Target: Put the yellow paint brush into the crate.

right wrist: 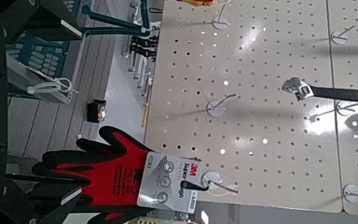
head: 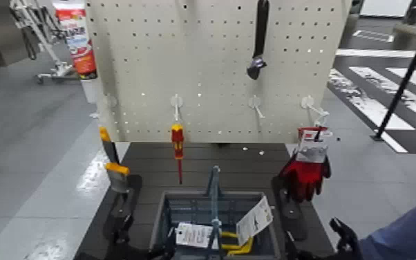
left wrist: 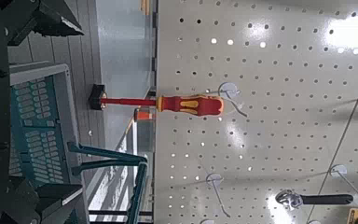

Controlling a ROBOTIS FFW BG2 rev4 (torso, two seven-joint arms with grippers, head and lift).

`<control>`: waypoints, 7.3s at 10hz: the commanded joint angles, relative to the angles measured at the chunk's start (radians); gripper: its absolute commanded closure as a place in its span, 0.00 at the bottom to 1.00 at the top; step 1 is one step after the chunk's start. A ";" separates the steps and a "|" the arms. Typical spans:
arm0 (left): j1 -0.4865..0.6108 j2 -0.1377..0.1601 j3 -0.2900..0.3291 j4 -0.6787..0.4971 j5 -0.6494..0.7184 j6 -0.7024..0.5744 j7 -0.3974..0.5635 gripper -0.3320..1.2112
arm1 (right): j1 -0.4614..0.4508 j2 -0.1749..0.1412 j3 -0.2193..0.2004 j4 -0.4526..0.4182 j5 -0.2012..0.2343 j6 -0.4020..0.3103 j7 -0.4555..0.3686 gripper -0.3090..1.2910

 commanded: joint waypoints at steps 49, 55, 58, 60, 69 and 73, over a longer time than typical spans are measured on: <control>-0.583 0.077 0.285 0.461 0.148 0.198 -0.459 0.98 | -0.040 -0.002 0.029 0.027 -0.020 0.003 0.021 0.28; -0.535 0.067 0.297 0.355 0.176 0.204 -0.458 0.98 | -0.040 -0.002 0.025 0.026 -0.020 0.002 0.029 0.28; -0.440 0.052 0.309 0.113 0.208 0.278 -0.436 0.98 | -0.034 -0.002 0.018 0.019 -0.020 0.002 0.029 0.28; -0.420 0.049 0.297 0.034 0.221 0.321 -0.433 0.98 | -0.032 -0.005 0.018 0.018 -0.020 0.002 0.029 0.28; -0.425 0.048 0.110 0.122 0.431 0.382 -0.444 0.98 | -0.035 0.000 0.023 0.018 -0.021 0.008 0.029 0.28; -0.431 0.046 0.039 0.160 0.454 0.407 -0.443 0.98 | -0.035 0.000 0.025 0.021 -0.020 0.008 0.029 0.28</control>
